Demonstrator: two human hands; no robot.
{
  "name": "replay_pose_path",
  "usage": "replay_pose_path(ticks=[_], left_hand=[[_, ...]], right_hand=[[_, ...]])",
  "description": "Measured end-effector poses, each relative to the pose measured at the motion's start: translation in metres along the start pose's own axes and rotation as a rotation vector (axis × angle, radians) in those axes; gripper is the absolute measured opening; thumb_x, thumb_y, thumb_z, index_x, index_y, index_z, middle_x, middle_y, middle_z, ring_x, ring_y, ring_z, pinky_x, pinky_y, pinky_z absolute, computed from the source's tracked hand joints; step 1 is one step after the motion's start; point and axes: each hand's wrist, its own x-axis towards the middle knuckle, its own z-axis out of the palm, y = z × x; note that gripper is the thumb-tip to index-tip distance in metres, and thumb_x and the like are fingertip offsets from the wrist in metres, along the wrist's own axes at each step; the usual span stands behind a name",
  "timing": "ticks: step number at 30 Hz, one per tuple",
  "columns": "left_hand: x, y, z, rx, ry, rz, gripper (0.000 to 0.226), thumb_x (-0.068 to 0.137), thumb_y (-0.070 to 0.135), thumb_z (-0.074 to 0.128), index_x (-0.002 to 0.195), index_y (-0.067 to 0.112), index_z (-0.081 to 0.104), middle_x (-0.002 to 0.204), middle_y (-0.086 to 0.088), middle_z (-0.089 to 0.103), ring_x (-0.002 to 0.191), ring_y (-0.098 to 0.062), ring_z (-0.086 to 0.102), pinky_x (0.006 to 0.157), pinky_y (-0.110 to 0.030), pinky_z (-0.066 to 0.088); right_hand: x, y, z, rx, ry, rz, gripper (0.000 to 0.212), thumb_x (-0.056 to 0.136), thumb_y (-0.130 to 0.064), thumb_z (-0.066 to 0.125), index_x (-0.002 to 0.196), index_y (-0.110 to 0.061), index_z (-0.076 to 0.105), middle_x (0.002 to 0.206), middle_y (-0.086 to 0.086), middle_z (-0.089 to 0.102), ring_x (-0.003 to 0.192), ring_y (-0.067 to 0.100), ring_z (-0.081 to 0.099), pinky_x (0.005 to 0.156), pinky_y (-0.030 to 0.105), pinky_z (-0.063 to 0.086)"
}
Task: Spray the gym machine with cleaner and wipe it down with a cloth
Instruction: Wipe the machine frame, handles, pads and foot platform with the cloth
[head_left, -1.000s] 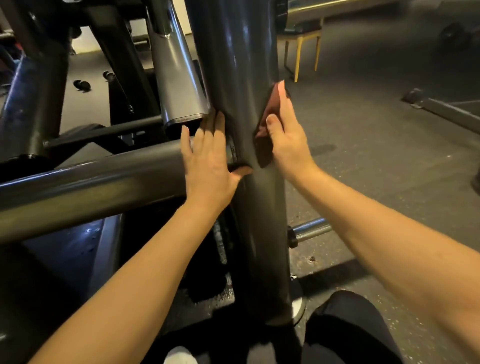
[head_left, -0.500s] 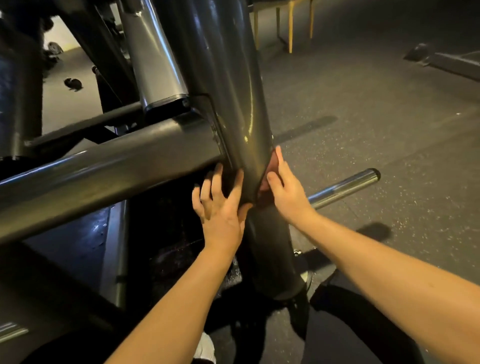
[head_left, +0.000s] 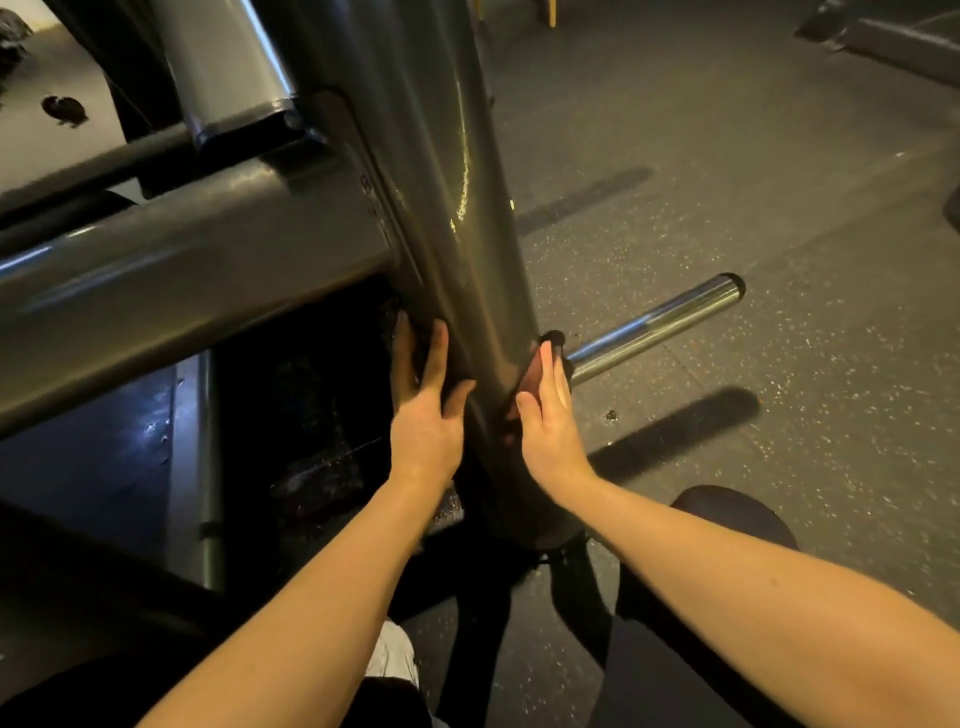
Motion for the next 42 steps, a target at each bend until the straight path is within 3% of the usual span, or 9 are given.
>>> replay_pose_path(ticks=[4,8,14,17,22,27,33,37,42], left_hand=[[0.002,-0.009,-0.001,-0.014,0.009,0.029,0.096,0.098,0.017,0.067,0.154,0.065,0.006,0.170,0.015,-0.010,0.159,-0.010,0.006,0.123,-0.049,0.034],[0.004,-0.021,0.000,-0.011,0.024,0.090,0.090,0.097,0.015,0.069,0.161,0.049,0.014,0.172,-0.001,-0.003,0.159,-0.014,0.009,0.118,-0.054,0.040],[-0.001,-0.033,0.015,-0.029,0.020,0.050,0.096,0.096,0.036,0.072,0.161,0.048,0.002,0.172,0.004,-0.004,0.159,-0.021,0.012,0.111,-0.052,0.048],[-0.006,-0.032,0.024,-0.078,0.019,-0.033,0.105,0.090,0.043,0.077,0.162,0.045,0.000,0.172,0.009,-0.004,0.159,-0.017,0.014,0.112,-0.052,0.047],[-0.011,-0.030,0.028,-0.127,0.030,-0.044,0.102,0.092,0.040,0.076,0.162,0.045,0.002,0.172,0.009,-0.001,0.158,-0.019,0.017,0.113,-0.052,0.045],[-0.012,-0.031,0.035,-0.130,0.041,-0.050,0.098,0.093,0.047,0.071,0.162,0.043,0.003,0.172,0.006,-0.001,0.159,-0.020,0.014,0.116,-0.055,0.042],[-0.014,-0.035,0.039,-0.152,0.057,-0.025,0.095,0.094,0.046,0.070,0.163,0.038,0.005,0.172,0.005,0.000,0.159,-0.021,0.014,0.117,-0.054,0.041],[-0.022,-0.043,0.045,-0.134,-0.018,-0.125,0.107,0.091,0.027,0.078,0.161,0.047,0.000,0.171,0.015,0.001,0.159,-0.018,0.014,0.120,-0.054,0.036],[-0.040,-0.060,0.051,-0.100,-0.187,-0.367,0.106,0.092,0.022,0.076,0.155,0.060,0.000,0.169,0.009,0.026,0.148,-0.016,0.039,0.121,-0.047,0.037]], right_hand=[[0.011,-0.048,0.006,0.016,0.080,-0.203,0.065,0.108,-0.023,0.040,0.162,-0.039,0.008,0.173,-0.006,-0.004,0.159,0.012,-0.007,0.130,0.046,0.007],[0.013,-0.038,0.025,-0.001,0.199,-0.327,0.064,0.107,-0.020,0.043,0.165,-0.023,0.015,0.174,0.004,-0.003,0.160,0.023,-0.006,0.128,0.056,0.009],[-0.049,0.065,0.071,-0.048,0.241,0.133,0.083,0.105,-0.009,0.049,0.159,-0.045,-0.001,0.173,-0.003,-0.014,0.159,0.021,-0.011,0.130,0.046,0.007],[-0.055,0.104,0.055,0.087,0.198,0.366,0.071,0.108,-0.015,0.047,0.163,-0.035,0.006,0.173,-0.006,-0.001,0.159,0.016,-0.003,0.130,0.044,0.004],[-0.036,0.067,0.025,0.203,0.179,0.397,0.055,0.111,-0.023,0.041,0.163,-0.030,0.023,0.169,-0.006,0.026,0.155,0.011,0.022,0.125,0.026,0.017],[-0.027,0.073,0.027,0.238,0.196,0.460,0.049,0.112,-0.036,0.033,0.161,-0.037,0.030,0.157,0.001,0.047,0.145,0.019,0.041,0.122,0.036,0.030],[-0.033,0.120,0.032,0.505,0.350,1.041,0.042,0.111,-0.045,0.035,0.144,-0.025,0.051,0.138,0.009,0.055,0.129,0.031,0.050,0.115,0.041,0.038],[-0.025,0.085,0.043,0.796,0.516,1.050,0.048,0.112,-0.046,0.032,0.149,-0.019,0.047,0.149,0.004,0.052,0.135,0.029,0.052,0.116,0.047,0.040],[-0.015,-0.007,0.034,0.873,0.477,1.021,0.043,0.112,-0.030,0.039,0.153,-0.018,0.045,0.150,0.011,0.051,0.135,0.034,0.051,0.114,0.052,0.039]])
